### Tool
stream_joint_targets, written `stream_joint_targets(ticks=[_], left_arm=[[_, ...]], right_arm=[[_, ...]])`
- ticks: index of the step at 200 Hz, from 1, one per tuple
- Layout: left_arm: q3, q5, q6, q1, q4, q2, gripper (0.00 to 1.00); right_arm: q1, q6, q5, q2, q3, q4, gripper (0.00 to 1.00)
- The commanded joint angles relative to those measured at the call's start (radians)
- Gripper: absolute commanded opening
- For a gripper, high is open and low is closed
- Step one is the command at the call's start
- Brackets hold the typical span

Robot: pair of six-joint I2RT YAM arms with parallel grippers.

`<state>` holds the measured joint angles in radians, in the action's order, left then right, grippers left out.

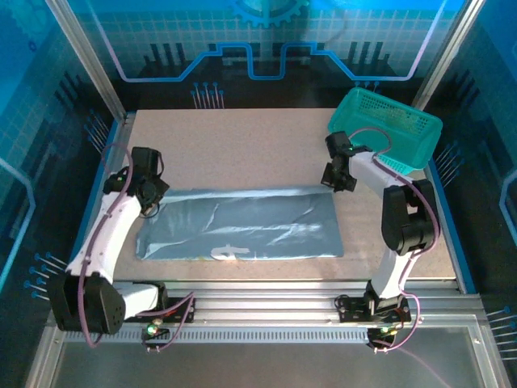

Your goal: Fold and stack the t-shirts

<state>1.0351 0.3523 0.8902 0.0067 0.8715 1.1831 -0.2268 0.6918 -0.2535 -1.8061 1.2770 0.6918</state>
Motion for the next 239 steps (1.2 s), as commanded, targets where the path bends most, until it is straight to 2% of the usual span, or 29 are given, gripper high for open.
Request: stream_joint_targets(ticks=[1, 43, 109, 134, 159, 167, 187, 202, 221, 239], left_arm=[[-0.044, 0.079, 0.069, 0.006, 0.094, -0.079, 0.00], [-0.091, 0.098, 0.093, 0.006, 0.161, -0.156, 0.00], [-0.160, 0.083, 0.138, 0.006, 0.182, -0.174, 0.00], [-0.185, 0.076, 0.195, 0.006, 0.217, -0.181, 0.00], [-0.230, 0.048, 0.240, 0.006, 0.218, -0.185, 0.00], [-0.246, 0.034, 0.250, 0.006, 0.214, -0.185, 0.00], [-0.282, -0.001, 0.270, 0.006, 0.194, -0.184, 0.00], [-0.296, -0.006, 0.287, 0.006, 0.194, -0.183, 0.10], [-0.302, -0.003, 0.289, 0.006, 0.187, -0.180, 0.17], [-0.279, -0.003, 0.264, 0.006, 0.182, -0.167, 0.40]], right_arm=[[-0.027, 0.026, -0.021, 0.060, -0.067, 0.064, 0.00], [-0.062, 0.048, -0.041, 0.113, -0.155, 0.085, 0.00], [-0.096, 0.076, -0.054, 0.163, -0.200, 0.113, 0.00], [-0.104, 0.087, -0.044, 0.175, -0.207, 0.128, 0.00], [-0.101, 0.117, -0.029, 0.212, -0.234, 0.155, 0.36], [-0.096, 0.127, -0.018, 0.235, -0.245, 0.157, 0.40], [-0.094, 0.149, -0.007, 0.286, -0.257, 0.166, 0.40], [-0.093, 0.154, 0.010, 0.297, -0.254, 0.159, 0.39], [-0.095, 0.158, 0.038, 0.277, -0.236, 0.144, 0.36], [-0.098, 0.170, 0.059, 0.250, -0.221, 0.138, 0.34]])
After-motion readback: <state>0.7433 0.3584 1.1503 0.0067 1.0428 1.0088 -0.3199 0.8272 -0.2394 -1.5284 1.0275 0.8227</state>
